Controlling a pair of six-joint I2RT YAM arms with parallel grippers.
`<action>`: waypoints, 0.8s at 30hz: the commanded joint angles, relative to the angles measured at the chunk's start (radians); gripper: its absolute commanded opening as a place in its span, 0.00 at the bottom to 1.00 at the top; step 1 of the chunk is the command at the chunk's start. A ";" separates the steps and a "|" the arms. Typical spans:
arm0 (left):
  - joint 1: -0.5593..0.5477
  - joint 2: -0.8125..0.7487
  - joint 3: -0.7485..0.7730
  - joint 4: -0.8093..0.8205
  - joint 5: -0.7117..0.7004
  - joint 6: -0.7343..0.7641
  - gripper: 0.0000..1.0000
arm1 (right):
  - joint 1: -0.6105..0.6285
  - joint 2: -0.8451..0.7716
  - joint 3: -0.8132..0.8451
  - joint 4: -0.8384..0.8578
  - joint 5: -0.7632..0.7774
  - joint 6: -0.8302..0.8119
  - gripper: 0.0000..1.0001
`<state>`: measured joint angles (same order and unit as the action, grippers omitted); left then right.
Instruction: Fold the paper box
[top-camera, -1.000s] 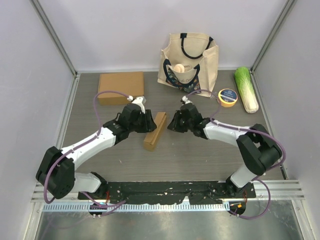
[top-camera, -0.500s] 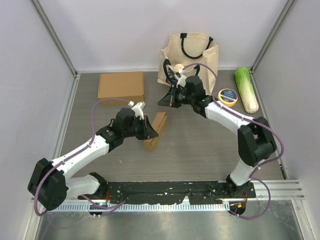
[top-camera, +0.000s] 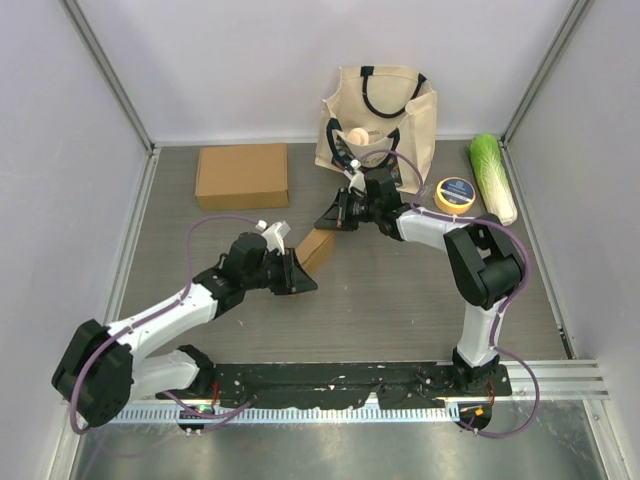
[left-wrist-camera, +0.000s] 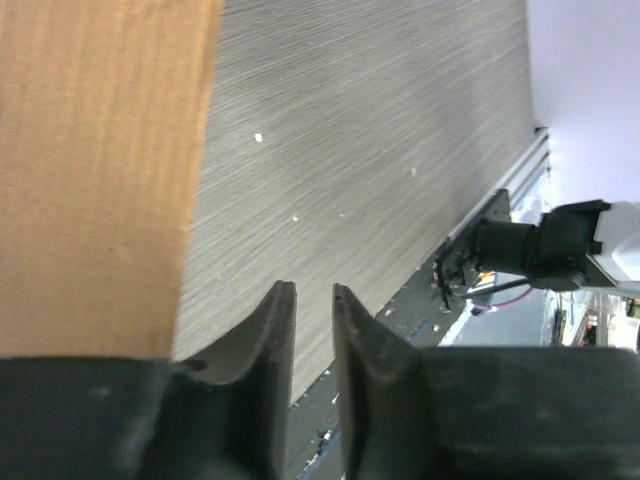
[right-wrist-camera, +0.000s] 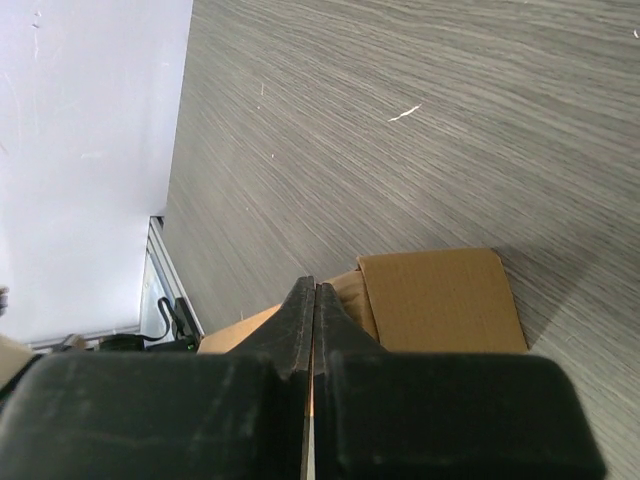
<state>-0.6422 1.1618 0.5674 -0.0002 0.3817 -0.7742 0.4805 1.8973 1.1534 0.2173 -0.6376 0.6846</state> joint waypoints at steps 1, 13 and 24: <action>-0.005 -0.132 0.107 -0.024 0.037 0.012 0.35 | -0.002 -0.056 0.002 -0.013 0.019 -0.020 0.01; 0.104 -0.097 0.017 0.032 0.022 -0.005 0.11 | 0.020 -0.089 -0.022 0.076 -0.059 0.056 0.01; 0.105 -0.152 -0.006 -0.046 -0.001 0.059 0.13 | 0.020 -0.089 -0.118 0.111 -0.036 0.041 0.01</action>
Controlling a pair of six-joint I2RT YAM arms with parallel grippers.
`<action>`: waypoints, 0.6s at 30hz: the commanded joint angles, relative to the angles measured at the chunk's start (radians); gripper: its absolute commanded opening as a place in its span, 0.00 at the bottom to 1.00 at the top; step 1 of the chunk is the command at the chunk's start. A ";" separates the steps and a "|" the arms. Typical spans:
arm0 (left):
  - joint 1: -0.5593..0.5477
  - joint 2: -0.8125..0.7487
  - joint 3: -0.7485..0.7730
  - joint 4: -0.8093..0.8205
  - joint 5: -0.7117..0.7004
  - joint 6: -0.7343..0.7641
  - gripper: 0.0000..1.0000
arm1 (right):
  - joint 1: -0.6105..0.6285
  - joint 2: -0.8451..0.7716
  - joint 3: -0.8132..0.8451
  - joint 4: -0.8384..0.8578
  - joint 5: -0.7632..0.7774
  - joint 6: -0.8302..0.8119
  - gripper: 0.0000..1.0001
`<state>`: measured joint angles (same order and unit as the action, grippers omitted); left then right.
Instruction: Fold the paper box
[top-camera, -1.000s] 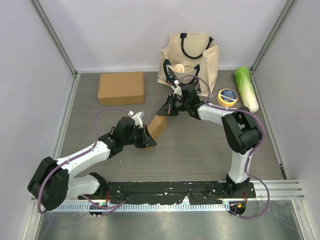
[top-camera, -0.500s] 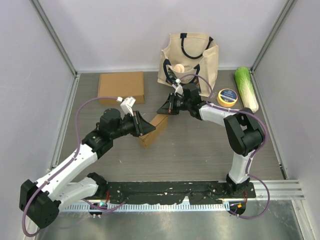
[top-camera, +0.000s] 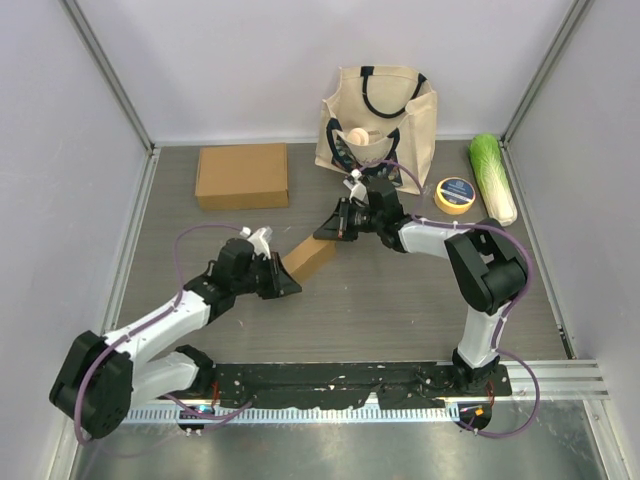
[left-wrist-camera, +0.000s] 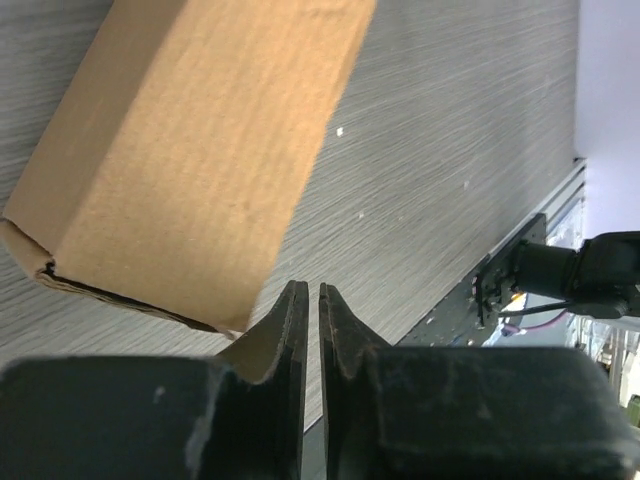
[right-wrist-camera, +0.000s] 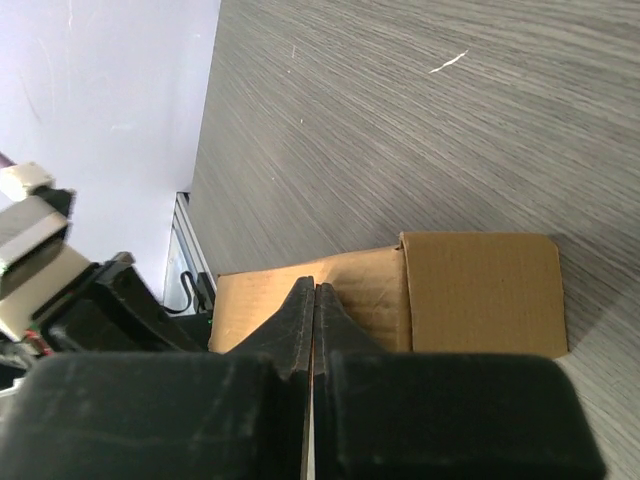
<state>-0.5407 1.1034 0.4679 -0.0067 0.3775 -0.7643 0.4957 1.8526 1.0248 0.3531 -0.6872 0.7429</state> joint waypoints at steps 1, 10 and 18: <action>0.002 -0.123 0.116 -0.059 0.006 0.049 0.21 | 0.003 -0.058 0.021 -0.040 0.014 -0.023 0.01; 0.122 -0.123 0.190 -0.075 0.096 0.008 0.26 | 0.029 -0.084 0.058 -0.016 -0.021 0.022 0.01; 0.140 0.070 -0.031 0.132 0.083 0.009 0.14 | -0.008 -0.003 -0.064 0.064 0.005 -0.017 0.01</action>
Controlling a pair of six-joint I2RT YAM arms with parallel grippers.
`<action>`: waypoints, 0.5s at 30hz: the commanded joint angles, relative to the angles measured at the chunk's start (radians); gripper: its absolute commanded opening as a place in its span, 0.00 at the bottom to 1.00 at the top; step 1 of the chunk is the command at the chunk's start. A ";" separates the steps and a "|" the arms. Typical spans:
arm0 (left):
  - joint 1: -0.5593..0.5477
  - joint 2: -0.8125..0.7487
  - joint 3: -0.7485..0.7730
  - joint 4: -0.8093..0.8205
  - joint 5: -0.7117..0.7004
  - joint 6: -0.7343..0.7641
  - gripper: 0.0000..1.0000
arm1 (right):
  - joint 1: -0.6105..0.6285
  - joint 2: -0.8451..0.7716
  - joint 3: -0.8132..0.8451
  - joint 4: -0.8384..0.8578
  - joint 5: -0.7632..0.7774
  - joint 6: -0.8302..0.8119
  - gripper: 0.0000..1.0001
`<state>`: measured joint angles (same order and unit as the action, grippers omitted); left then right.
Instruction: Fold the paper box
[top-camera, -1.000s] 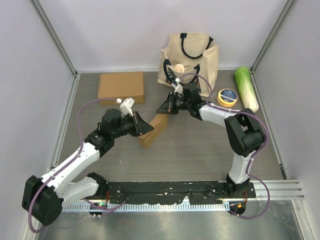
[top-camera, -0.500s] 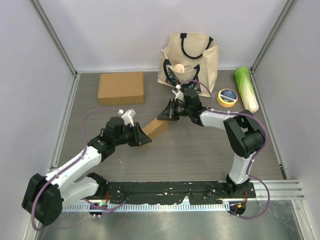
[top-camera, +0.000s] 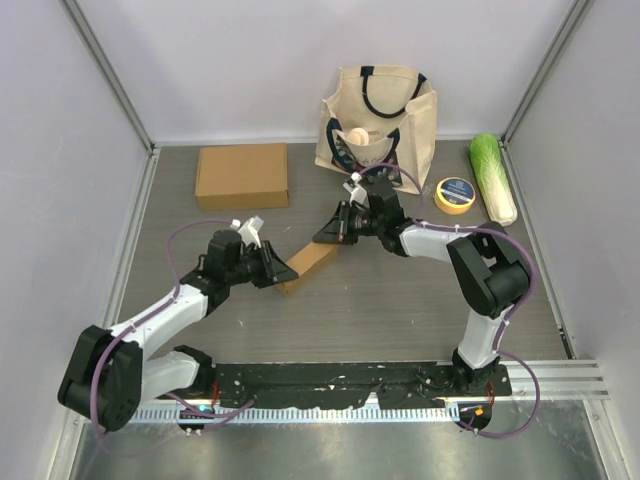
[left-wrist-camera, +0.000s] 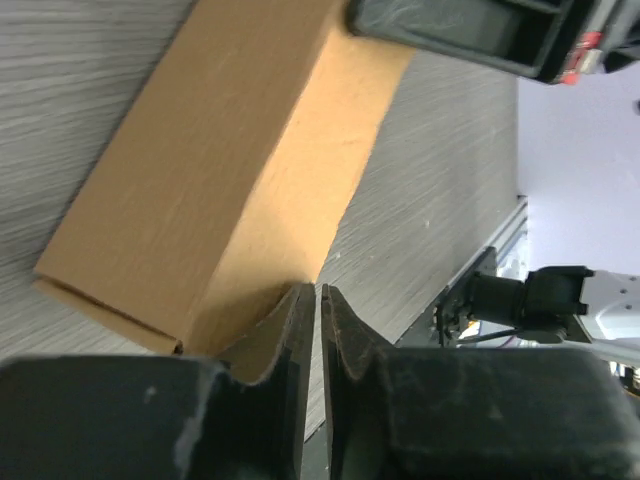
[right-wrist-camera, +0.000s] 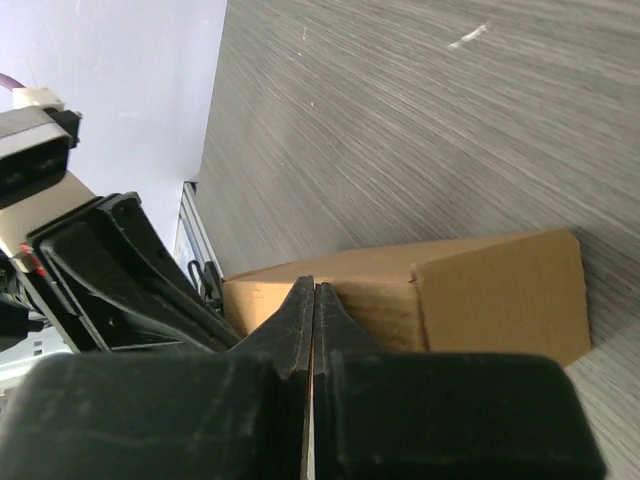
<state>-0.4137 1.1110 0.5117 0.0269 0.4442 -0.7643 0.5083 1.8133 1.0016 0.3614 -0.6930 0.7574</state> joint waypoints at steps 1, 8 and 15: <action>0.015 0.067 -0.081 0.082 0.014 0.019 0.13 | -0.021 0.037 -0.047 0.051 0.012 -0.036 0.01; 0.015 -0.166 0.042 -0.204 -0.047 0.085 0.35 | -0.030 -0.159 -0.012 -0.220 0.041 -0.157 0.08; 0.021 -0.205 0.257 -0.570 -0.200 0.008 1.00 | -0.094 -0.178 0.170 -0.637 0.092 -0.456 0.61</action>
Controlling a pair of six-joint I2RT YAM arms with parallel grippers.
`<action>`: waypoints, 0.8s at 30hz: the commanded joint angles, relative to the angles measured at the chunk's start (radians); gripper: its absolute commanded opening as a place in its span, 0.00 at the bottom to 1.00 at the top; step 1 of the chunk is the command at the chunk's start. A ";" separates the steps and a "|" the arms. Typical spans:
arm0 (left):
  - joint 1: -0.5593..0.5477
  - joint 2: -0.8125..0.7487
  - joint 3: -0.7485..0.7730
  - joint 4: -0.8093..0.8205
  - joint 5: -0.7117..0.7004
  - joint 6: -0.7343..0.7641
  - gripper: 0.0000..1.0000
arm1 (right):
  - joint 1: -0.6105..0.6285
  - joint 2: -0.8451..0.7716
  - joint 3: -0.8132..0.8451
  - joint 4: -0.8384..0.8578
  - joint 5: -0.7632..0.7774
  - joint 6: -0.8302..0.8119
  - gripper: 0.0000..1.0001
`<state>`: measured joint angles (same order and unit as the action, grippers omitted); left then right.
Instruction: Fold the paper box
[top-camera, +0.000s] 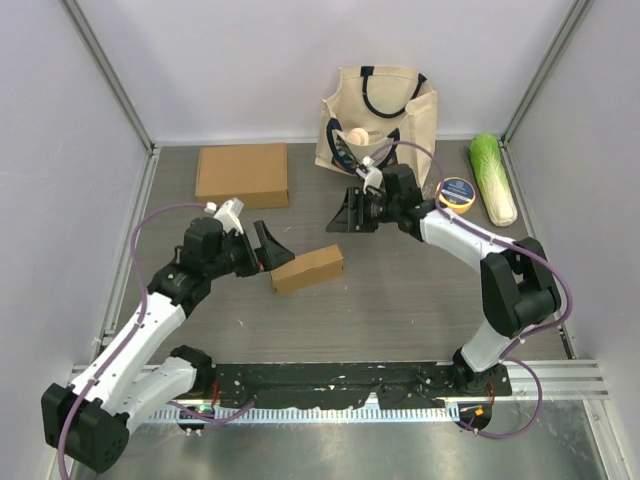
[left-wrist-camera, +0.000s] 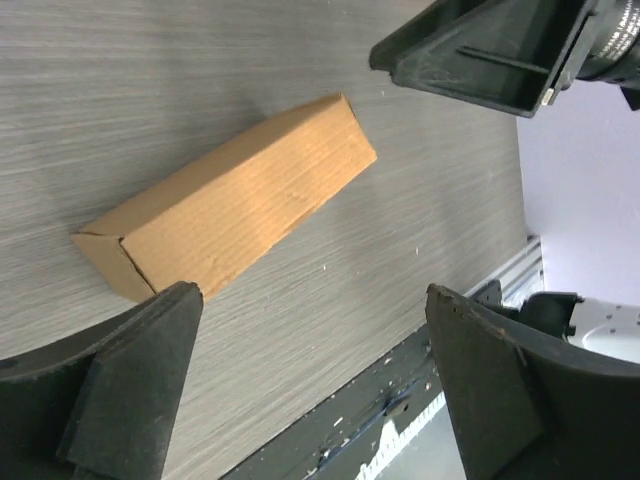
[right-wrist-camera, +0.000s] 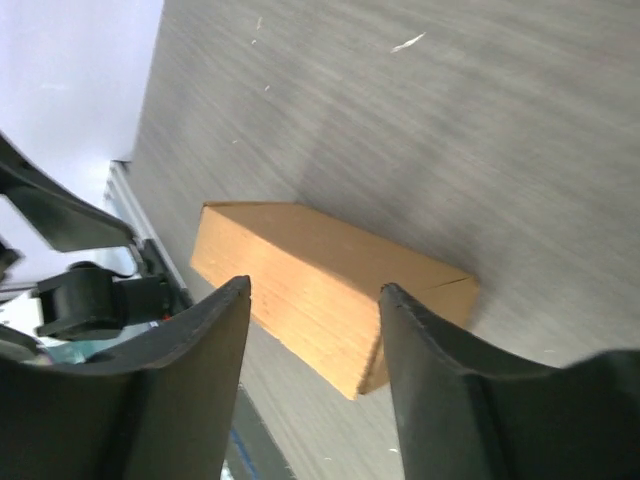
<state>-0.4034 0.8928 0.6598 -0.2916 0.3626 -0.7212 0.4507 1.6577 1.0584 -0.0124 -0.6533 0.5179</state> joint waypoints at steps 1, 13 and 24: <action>0.020 0.029 0.119 -0.306 -0.120 -0.055 1.00 | -0.041 -0.006 0.130 -0.297 0.037 -0.241 0.66; 0.094 0.345 0.097 -0.042 0.073 -0.060 0.85 | 0.025 0.132 0.144 -0.290 -0.095 -0.243 0.67; 0.046 0.624 0.309 0.287 0.047 -0.032 0.40 | 0.042 0.064 0.140 0.006 0.220 -0.137 0.29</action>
<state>-0.3035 1.4120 0.8154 -0.2955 0.4149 -0.7773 0.4530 1.7893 1.1591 -0.1360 -0.5453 0.3698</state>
